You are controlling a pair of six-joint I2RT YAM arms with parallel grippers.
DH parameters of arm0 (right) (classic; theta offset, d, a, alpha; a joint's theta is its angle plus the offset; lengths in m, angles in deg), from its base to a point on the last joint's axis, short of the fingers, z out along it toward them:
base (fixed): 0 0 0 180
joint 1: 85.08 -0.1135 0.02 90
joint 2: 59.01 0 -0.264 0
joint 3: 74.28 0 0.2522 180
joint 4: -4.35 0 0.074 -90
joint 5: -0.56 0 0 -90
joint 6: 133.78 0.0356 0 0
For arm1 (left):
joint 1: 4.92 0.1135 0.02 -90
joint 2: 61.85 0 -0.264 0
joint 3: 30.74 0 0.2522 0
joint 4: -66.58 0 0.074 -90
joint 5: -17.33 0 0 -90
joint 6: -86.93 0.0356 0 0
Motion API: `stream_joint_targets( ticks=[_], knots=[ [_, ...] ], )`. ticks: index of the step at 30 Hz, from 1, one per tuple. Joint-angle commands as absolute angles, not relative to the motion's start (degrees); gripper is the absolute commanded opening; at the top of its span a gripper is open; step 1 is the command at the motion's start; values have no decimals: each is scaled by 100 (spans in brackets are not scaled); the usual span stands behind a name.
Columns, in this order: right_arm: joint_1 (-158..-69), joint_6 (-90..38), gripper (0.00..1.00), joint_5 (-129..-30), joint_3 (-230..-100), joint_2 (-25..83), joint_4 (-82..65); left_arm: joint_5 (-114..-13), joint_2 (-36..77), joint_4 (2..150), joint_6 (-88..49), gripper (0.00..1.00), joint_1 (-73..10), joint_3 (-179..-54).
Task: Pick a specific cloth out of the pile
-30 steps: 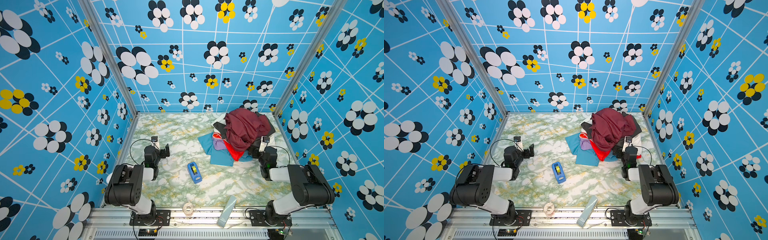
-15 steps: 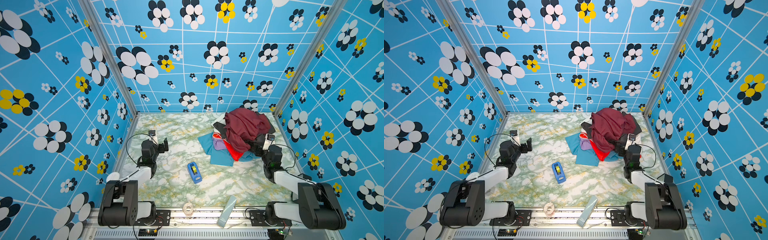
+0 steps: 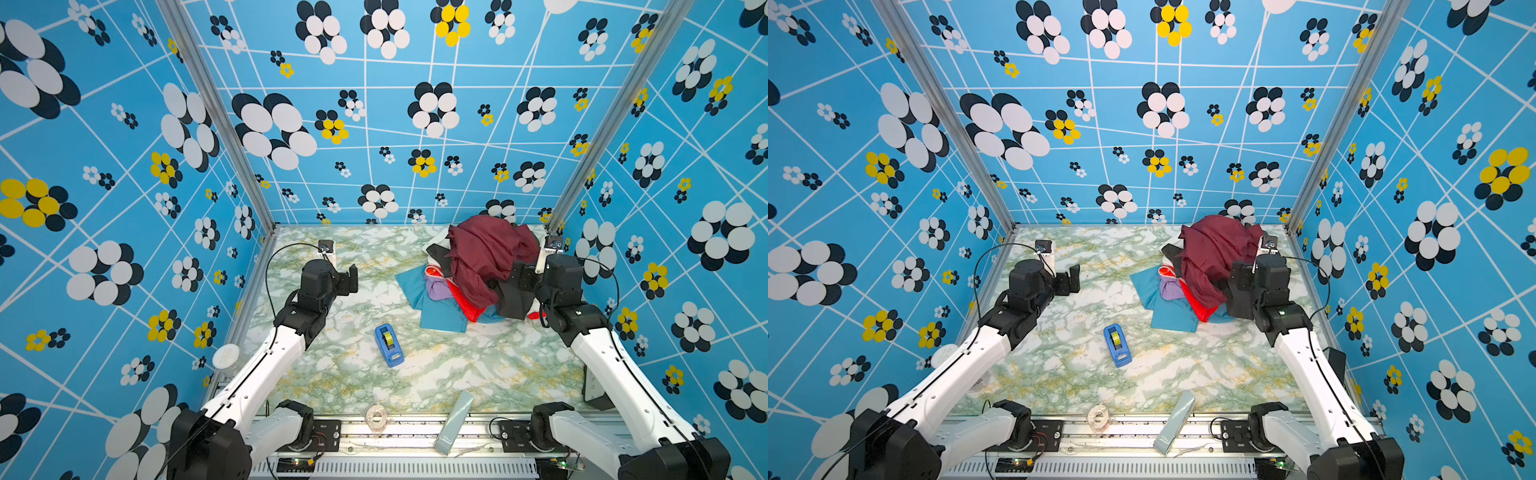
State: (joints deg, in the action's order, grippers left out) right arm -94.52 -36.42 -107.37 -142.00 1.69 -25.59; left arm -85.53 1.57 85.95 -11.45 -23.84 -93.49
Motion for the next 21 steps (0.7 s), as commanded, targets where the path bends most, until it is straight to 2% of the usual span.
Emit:
stream_joint_targets(
  ticks=[1, 9, 14, 21],
  knots=[
    [-9646, -3324, 99, -10794, -14734, 443, -3950, -8771, 204, 9783, -1599, 96, -2578, -9708],
    [-10957, -3183, 97, -10867, -16093, 1632, -4513, -8654, 291, 9881, -1870, 96, -3061, -9816],
    [-11752, -3309, 90, -10784, -17469, 3076, -5135, -8577, 489, 9792, -1932, 95, -3171, -9832],
    [-12250, -3391, 77, -10487, -19517, 5128, -5926, -8567, 675, 9861, -1937, 95, -3208, -9822]
  ],
)
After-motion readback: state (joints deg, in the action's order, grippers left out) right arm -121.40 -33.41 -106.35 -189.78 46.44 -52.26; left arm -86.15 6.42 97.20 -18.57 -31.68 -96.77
